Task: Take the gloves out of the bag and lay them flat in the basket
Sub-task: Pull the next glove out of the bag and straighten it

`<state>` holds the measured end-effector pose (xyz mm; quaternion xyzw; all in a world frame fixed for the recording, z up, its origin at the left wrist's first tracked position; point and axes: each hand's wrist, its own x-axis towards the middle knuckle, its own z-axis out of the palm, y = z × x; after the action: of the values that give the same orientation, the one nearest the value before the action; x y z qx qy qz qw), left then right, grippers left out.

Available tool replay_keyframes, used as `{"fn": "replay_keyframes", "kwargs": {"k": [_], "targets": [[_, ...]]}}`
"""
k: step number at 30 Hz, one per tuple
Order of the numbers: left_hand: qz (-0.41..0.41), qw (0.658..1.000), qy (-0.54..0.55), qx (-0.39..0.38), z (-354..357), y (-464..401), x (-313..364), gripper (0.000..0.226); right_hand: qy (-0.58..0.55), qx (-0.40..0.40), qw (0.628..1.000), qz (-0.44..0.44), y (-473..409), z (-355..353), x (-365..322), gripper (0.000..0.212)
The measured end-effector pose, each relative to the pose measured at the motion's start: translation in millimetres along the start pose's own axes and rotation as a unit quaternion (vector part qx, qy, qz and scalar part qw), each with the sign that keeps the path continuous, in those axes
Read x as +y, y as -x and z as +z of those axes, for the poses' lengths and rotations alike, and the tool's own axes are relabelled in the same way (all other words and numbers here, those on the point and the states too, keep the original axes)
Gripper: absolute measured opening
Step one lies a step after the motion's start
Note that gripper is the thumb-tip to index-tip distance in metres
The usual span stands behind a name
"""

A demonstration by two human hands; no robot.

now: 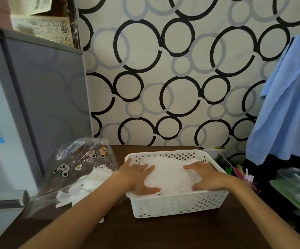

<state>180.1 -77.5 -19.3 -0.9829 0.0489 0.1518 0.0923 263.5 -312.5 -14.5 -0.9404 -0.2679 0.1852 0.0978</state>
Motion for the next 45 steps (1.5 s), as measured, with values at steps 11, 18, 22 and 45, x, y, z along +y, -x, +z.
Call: {"fn": "replay_keyframes", "kwargs": {"k": [11, 18, 22, 45], "targets": [[-0.092, 0.948, 0.164, 0.257, -14.3, 46.8, -33.7, 0.073, -0.094, 0.243, 0.965, -0.004, 22.8, -9.9, -13.6, 0.043], [-0.2, 0.952, 0.156, 0.169, 55.7, 120.6, -102.7, 0.061, -0.105, 0.325, 0.931, -0.129, 66.3, 34.4, -137.7, 0.025], [-0.167, 0.954, 0.176, 0.174, 83.5, 131.4, -105.4, 0.073, -0.027, 0.284, 0.947, -0.147, 69.6, 69.3, -189.7, 0.027], [-0.159, 0.902, 0.327, 0.231, 83.1, 157.4, -112.1, 0.027, -0.143, 0.349, 0.905, -0.196, 27.4, 89.2, -237.0, 0.011]]}}
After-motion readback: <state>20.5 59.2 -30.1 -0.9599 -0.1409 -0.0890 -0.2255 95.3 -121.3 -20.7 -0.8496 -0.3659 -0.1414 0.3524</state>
